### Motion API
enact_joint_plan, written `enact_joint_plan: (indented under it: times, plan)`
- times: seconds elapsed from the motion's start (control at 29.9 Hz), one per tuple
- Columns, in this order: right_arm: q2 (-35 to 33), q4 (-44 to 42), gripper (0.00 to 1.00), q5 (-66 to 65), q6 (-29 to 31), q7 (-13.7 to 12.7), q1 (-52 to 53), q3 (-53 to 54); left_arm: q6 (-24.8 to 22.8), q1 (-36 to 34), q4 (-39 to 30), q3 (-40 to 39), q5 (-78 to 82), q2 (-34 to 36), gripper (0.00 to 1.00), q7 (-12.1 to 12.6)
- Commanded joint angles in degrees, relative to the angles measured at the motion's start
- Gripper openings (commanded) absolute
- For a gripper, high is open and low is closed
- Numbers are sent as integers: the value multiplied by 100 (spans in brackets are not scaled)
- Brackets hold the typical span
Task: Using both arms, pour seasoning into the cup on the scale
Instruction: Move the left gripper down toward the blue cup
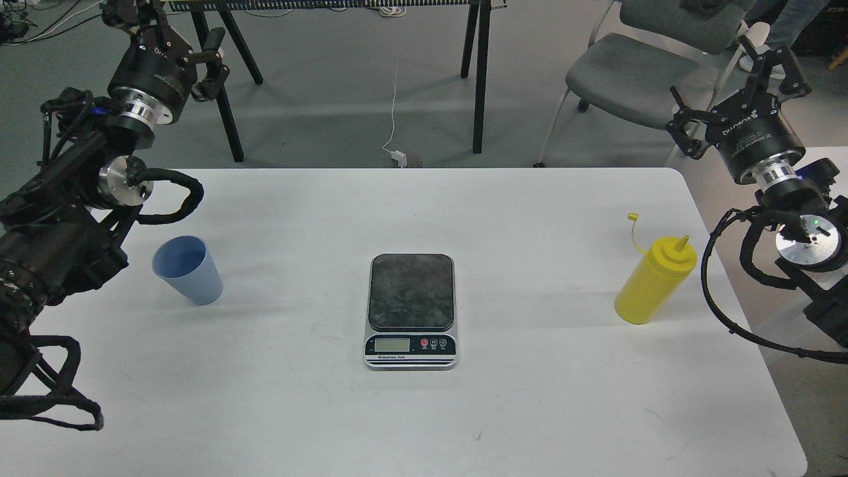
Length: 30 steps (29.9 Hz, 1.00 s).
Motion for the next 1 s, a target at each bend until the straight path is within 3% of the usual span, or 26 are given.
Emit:
enact_joint_plan:
  times: [0.0,0.17,0.37,0.5,0.7,0.97]
  plan:
    - [1,-1,99,0,1,-3,0,-1,74,33,-324,-21,35,76,99,-150]
    - [-17,8,99,0,1,-3,0,-1,584,-2,-413,260,176,103,99,-191]
    - [-26,8,99,0,1,-3,0,-1,84,-2,-422,216,-193,182,100,-191]
    - [-26,17,99,0,1,-12,0,-19,-4,16,-457,321,-79,270,100,-191]
    - [-26,17,99,0,1,-12,0,-27,-4,-28,-1097,1498,1464,1103,99,-191]
    - [-34,43,99,-8,1,-12,0,-36,-294,33,-1775,1622,3777,2597,99,-191]
